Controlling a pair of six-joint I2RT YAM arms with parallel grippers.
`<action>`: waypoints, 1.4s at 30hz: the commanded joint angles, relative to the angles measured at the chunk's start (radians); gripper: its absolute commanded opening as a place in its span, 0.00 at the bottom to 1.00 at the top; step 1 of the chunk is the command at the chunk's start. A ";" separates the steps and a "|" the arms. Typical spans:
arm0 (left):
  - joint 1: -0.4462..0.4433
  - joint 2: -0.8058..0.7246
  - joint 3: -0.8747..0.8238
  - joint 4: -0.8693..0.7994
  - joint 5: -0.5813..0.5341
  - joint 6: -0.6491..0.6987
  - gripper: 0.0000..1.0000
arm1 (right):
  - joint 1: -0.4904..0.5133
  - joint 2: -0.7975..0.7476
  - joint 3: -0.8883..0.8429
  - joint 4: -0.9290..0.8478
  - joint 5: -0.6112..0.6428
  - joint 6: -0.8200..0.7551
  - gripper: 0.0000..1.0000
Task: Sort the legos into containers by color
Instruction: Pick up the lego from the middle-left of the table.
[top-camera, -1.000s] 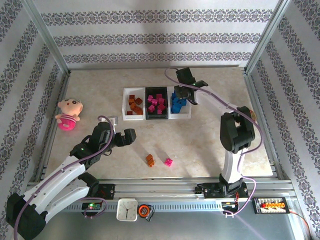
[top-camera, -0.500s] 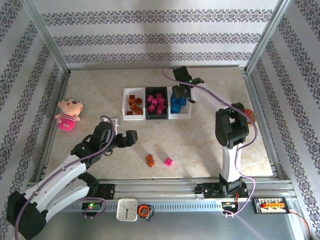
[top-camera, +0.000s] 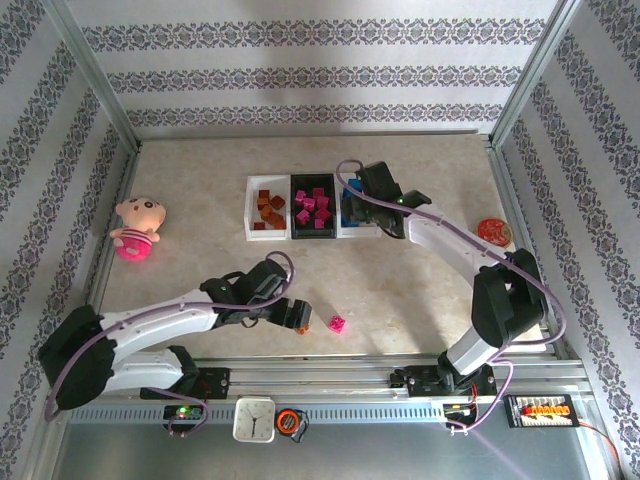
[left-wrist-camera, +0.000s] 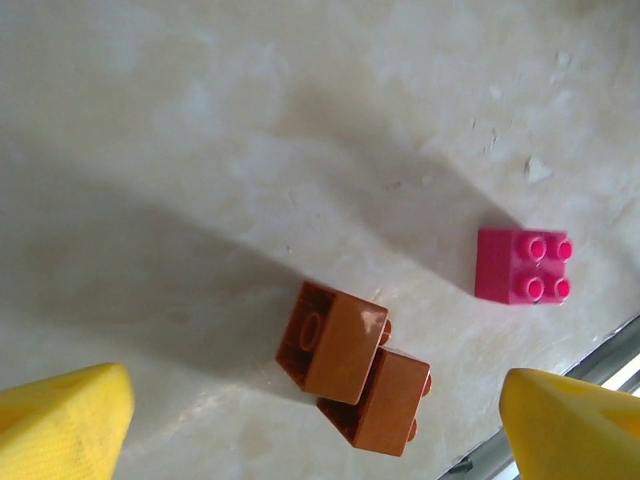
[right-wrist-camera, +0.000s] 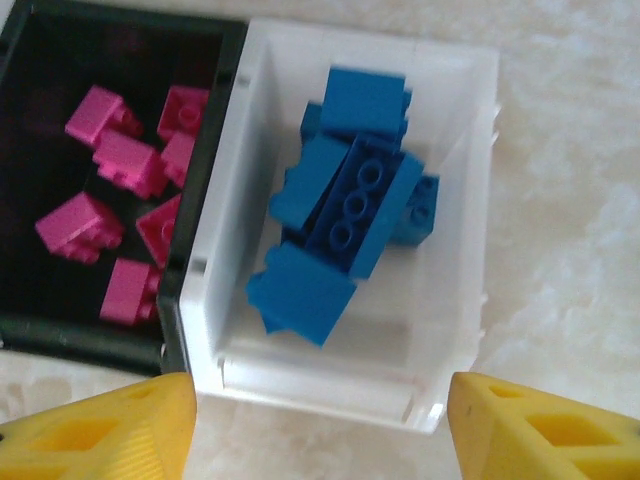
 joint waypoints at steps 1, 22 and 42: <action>-0.028 0.073 0.060 0.049 -0.034 0.039 0.87 | 0.003 -0.062 -0.055 0.030 -0.022 0.033 0.67; -0.039 0.255 0.092 0.021 -0.033 0.048 0.44 | 0.025 -0.226 -0.146 0.036 -0.015 0.045 0.67; -0.050 0.212 0.083 -0.013 -0.105 0.040 0.24 | 0.019 -0.241 -0.157 0.031 -0.009 0.054 0.68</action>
